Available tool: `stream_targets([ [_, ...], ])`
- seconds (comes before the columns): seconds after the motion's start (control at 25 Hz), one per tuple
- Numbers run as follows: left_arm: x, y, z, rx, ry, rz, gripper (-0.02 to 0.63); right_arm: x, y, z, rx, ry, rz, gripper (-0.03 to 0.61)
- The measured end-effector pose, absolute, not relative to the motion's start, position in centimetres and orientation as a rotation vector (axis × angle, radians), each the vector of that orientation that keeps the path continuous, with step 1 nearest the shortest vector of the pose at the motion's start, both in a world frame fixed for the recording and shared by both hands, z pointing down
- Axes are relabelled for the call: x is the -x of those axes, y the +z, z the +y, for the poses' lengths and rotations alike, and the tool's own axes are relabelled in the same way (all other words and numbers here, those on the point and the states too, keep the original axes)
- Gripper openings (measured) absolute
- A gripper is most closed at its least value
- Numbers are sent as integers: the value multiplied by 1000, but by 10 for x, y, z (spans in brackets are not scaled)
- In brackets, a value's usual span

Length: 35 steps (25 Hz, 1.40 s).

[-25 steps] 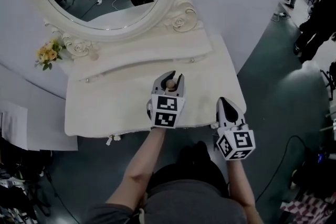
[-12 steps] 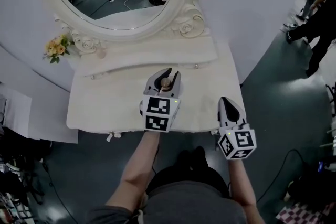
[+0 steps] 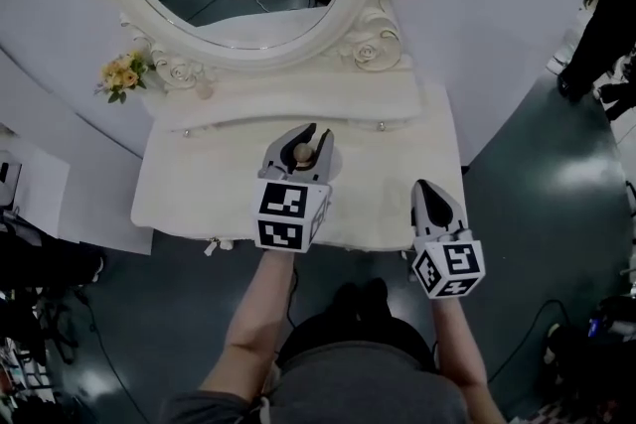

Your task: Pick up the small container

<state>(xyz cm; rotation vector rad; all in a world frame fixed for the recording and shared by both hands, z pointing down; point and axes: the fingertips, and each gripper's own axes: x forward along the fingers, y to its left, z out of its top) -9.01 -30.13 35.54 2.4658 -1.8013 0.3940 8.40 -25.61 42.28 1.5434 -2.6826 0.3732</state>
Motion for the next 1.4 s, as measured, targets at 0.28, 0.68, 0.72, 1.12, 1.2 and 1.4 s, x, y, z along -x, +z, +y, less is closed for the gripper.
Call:
stream_targets([
  [0.28,103,351,-293,-2417,426,-1876,91,-71,421,-262,-1448,345,-2718,3],
  [0.68,120,345,-287,-2364,424,-1945,89,-56,418,-268,-1352,259,-2736,2],
  [0.72,121,345,-287,-2359,423,-1950,91,-55,418,-269,-1347,256,-2737,2],
  [1.12,121,346,-287,-2339,447,-1977,90,-57,417,-272,-1324,252,-2753,2],
  [1.2,121,346,-287,-2335,449,-1983,89,-58,417,-274,-1320,250,-2756,2],
  [1.4,121,345,-287,-2320,450,-2004,89,-61,417,-276,-1305,248,-2765,2],
])
